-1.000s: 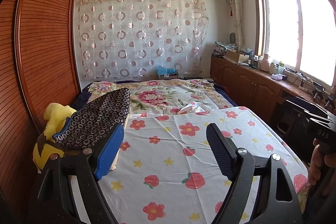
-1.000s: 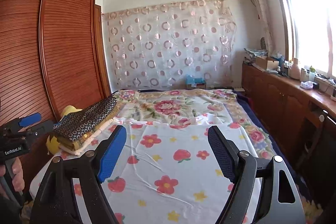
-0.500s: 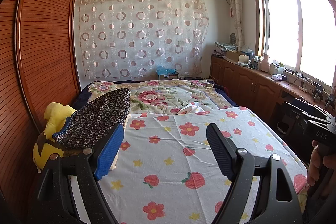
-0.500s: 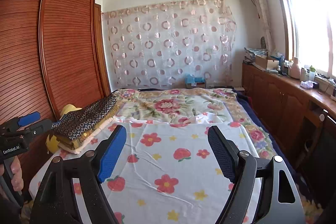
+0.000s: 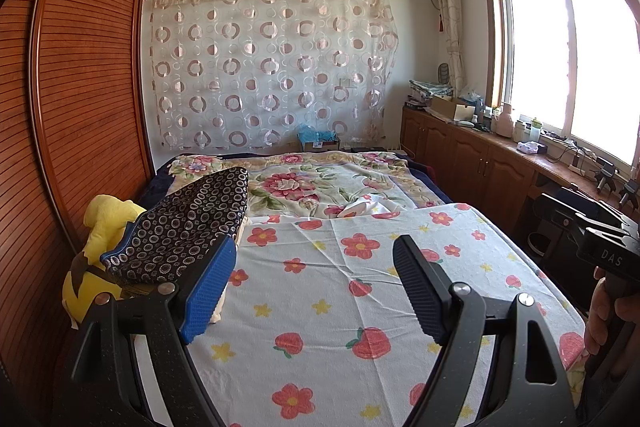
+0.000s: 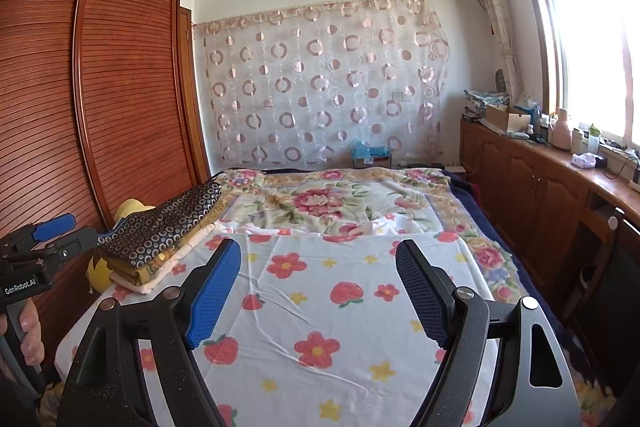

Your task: Fold small clothes

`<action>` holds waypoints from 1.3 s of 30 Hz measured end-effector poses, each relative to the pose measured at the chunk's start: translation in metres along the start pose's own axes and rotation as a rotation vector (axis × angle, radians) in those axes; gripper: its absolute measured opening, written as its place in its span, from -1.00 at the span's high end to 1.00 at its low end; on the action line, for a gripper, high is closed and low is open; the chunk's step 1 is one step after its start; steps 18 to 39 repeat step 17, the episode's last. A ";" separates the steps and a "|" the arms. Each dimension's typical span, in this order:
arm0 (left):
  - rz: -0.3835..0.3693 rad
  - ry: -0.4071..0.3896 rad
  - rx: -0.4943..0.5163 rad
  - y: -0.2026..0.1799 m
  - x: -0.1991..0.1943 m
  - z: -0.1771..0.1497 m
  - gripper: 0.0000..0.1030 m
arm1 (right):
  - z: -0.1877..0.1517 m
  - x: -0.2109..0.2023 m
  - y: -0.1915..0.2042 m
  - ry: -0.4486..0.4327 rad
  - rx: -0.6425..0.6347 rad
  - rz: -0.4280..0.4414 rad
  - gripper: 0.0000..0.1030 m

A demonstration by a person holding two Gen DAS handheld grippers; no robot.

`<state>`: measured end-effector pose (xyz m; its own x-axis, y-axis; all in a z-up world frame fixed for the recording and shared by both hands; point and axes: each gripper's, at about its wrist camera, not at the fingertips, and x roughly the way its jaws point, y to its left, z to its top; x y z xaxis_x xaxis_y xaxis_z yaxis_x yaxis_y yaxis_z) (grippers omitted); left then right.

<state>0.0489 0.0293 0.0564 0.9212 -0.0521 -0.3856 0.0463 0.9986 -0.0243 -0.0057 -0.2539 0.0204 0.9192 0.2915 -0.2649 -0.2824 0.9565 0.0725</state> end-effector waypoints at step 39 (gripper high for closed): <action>-0.001 0.000 0.000 0.000 -0.001 0.000 -0.58 | 0.000 0.001 -0.004 0.000 0.000 0.000 -0.58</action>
